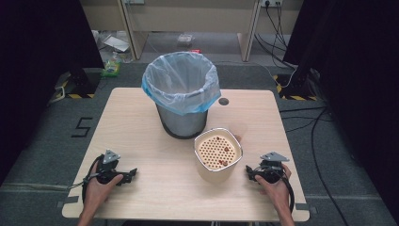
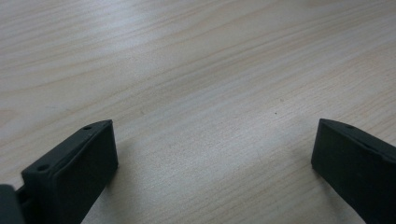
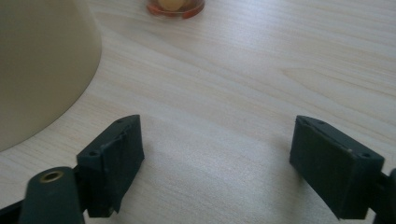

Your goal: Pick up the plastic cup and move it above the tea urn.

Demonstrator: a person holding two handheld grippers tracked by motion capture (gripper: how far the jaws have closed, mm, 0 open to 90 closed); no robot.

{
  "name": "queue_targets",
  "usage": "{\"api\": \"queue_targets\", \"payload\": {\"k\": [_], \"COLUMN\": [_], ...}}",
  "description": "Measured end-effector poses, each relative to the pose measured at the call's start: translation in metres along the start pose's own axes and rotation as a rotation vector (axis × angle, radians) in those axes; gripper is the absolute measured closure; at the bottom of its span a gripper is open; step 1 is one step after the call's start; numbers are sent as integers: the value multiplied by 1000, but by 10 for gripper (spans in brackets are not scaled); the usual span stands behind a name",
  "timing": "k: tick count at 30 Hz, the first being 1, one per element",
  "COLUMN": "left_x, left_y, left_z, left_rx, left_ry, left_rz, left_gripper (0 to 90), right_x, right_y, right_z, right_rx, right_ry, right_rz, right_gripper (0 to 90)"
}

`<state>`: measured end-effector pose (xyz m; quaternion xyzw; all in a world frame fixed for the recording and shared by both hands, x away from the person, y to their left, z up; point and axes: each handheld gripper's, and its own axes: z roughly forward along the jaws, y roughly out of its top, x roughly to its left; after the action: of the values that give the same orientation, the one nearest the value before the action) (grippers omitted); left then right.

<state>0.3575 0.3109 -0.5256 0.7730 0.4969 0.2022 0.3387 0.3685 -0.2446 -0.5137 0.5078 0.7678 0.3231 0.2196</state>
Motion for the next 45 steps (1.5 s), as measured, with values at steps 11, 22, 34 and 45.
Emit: {"api": "queue_targets", "payload": {"k": [11,22,34,45], "left_x": [0,0,0,0], "left_y": [0,0,0,0], "left_z": [0,0,0,0], "left_rx": [0,0,-1,-1], "left_ry": [0,0,0,0], "left_rz": [-1,0,-1,-1], "left_gripper": [0,0,0,0], "right_x": [-7,-17,-27,-24], "right_y": [15,49,87,111], "right_z": [-18,-38,-43,-34], "right_rx": [-57,-96,-147,-144], "right_ry": [-12,-6,-15,-7], "right_rz": [0,-5,18,1], "right_gripper": [236,301,364,414]}}
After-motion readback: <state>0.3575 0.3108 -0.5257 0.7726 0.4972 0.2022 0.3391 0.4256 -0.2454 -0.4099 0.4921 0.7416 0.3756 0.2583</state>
